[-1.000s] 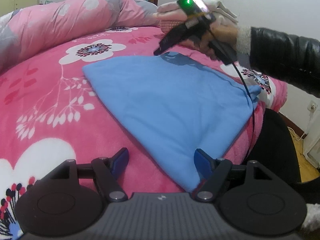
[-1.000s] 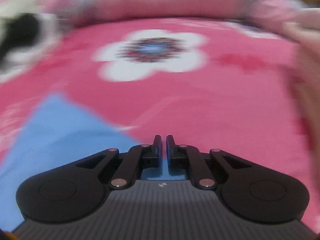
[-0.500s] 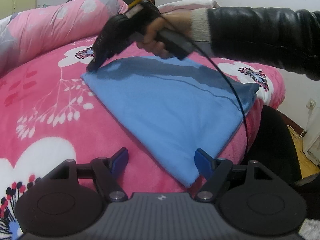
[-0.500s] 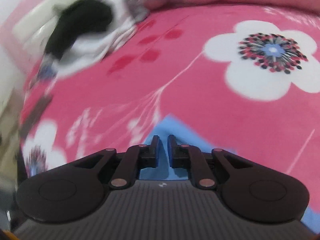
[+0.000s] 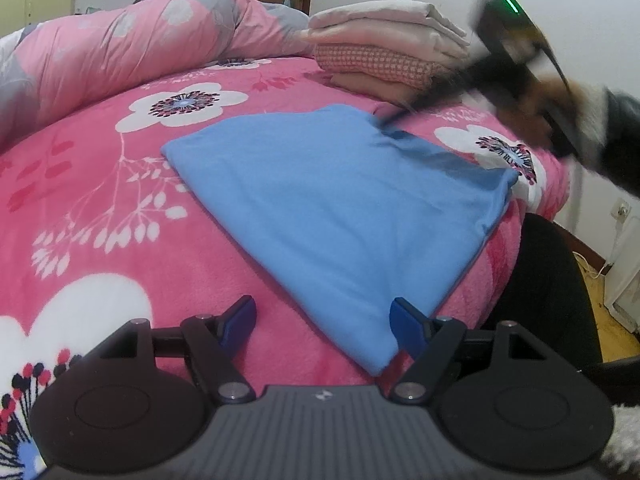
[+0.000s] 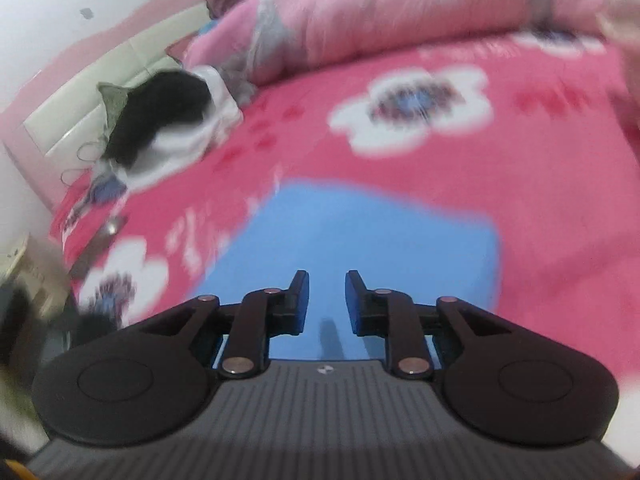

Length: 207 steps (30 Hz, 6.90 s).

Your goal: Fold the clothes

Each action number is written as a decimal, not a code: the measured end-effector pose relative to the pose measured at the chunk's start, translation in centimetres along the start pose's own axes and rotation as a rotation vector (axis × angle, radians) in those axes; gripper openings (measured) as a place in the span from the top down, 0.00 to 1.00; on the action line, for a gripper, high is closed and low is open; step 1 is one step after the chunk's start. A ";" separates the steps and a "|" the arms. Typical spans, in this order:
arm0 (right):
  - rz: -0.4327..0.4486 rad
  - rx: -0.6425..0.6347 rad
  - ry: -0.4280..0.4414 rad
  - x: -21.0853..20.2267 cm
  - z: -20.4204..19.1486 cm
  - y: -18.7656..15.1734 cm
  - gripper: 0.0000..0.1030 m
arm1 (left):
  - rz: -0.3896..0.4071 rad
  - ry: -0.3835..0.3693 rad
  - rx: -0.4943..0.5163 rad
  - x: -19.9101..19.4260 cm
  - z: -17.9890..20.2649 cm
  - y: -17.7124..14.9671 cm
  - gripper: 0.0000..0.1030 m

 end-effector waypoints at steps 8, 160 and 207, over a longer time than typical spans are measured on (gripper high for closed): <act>0.100 0.166 -0.335 -9.1 3.8 -7.4 0.72 | -0.023 0.017 -0.012 0.2 0.1 0.3 0.27; 0.287 -0.065 -0.473 -4.4 -9.2 -6.3 0.59 | 0.133 0.251 -0.363 -5.1 -4.1 2.8 0.01; 0.435 0.526 -0.218 -7.1 -5.4 -15.2 0.87 | -0.096 -0.139 -0.446 -1.6 -0.4 -1.6 0.85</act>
Point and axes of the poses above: each gripper's, at about its wrist camera, not at the fingertips, and x roughly the way its jaws point, z to its right, y to its top, the point moved 6 cm from there along x, roughly the way its jaws point, and after that the axes turned 14 degrees about -x, right-handed, at the moved point
